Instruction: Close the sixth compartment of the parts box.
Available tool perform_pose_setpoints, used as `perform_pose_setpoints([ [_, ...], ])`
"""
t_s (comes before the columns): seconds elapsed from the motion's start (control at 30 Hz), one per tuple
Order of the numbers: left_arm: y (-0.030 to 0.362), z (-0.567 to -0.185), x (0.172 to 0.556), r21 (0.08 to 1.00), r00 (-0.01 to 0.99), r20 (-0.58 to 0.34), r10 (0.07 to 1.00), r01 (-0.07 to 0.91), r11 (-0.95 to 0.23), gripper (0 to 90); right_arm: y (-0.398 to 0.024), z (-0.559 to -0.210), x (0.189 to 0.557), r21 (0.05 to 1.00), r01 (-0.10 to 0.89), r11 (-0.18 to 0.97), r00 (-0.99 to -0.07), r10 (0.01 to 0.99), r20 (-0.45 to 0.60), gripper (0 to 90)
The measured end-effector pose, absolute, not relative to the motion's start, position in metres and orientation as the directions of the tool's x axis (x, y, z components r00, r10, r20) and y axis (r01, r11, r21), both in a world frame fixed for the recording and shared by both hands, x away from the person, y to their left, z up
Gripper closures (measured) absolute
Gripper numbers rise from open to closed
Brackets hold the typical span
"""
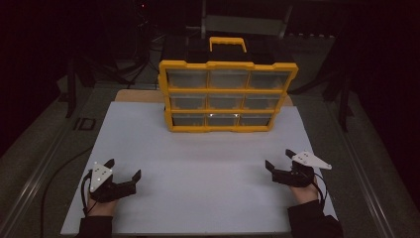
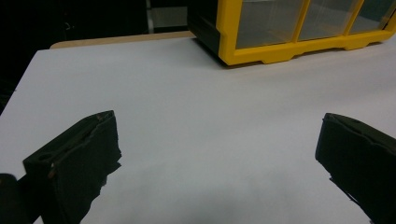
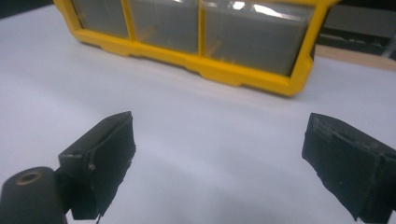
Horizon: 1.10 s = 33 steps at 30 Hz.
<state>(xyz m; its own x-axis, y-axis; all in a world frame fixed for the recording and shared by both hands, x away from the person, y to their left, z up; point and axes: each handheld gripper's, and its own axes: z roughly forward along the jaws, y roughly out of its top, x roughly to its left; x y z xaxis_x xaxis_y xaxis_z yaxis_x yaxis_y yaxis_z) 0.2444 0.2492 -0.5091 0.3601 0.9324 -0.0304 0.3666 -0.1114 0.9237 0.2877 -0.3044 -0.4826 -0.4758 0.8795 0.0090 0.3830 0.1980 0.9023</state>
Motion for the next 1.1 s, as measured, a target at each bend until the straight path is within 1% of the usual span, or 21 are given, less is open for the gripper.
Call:
perform_pose_setpoints([
  [0.27, 0.249, -0.509, 0.244, 0.924, 0.361, -0.031, 0.932, 0.367, -0.111, 0.0, -0.311, -0.493, 0.284, 0.887, 0.410, 0.215, -0.480, 0.877, 0.009, 9.6],
  [0.33, 0.249, -0.509, 0.244, 0.925, 0.361, -0.032, 0.932, 0.365, -0.110, 0.0, -0.312, -0.497, 0.282, 0.877, 0.420, 0.232, -0.490, 0.872, 0.004, 9.6],
  [0.53, 0.249, -0.509, 0.244, 0.925, 0.363, -0.034, 0.931, 0.364, -0.109, 0.0, -0.314, -0.504, 0.280, 0.870, 0.431, 0.241, -0.537, 0.843, 0.032, 9.6],
  [0.63, 0.249, -0.509, 0.244, 0.924, 0.365, -0.034, 0.930, 0.366, -0.110, 0.0, -0.314, -0.504, 0.281, 0.878, 0.413, 0.242, -0.567, 0.823, 0.040, 9.6],
  [0.7, 0.249, -0.509, 0.245, 0.924, 0.367, -0.033, 0.930, 0.365, -0.111, 0.0, -0.313, -0.505, 0.282, 0.878, 0.409, 0.247, -0.605, 0.795, 0.058, 9.6],
  [0.8, 0.249, -0.509, 0.245, 0.924, 0.365, -0.034, 0.930, 0.366, -0.110, 0.0, -0.312, -0.507, 0.283, 0.877, 0.401, 0.263, -0.630, 0.774, 0.056, 9.6],
  [1.03, 0.250, -0.508, 0.244, 0.928, 0.360, -0.030, 0.932, 0.357, -0.108, 0.0, -0.308, -0.509, 0.285, 0.879, 0.385, 0.282, -0.669, 0.741, 0.055, 9.6],
  [1.1, 0.250, -0.508, 0.244, 0.928, 0.360, -0.029, 0.932, 0.356, -0.108, 0.0, -0.306, -0.509, 0.285, 0.877, 0.378, 0.297, -0.667, 0.744, 0.036, 9.6],
])
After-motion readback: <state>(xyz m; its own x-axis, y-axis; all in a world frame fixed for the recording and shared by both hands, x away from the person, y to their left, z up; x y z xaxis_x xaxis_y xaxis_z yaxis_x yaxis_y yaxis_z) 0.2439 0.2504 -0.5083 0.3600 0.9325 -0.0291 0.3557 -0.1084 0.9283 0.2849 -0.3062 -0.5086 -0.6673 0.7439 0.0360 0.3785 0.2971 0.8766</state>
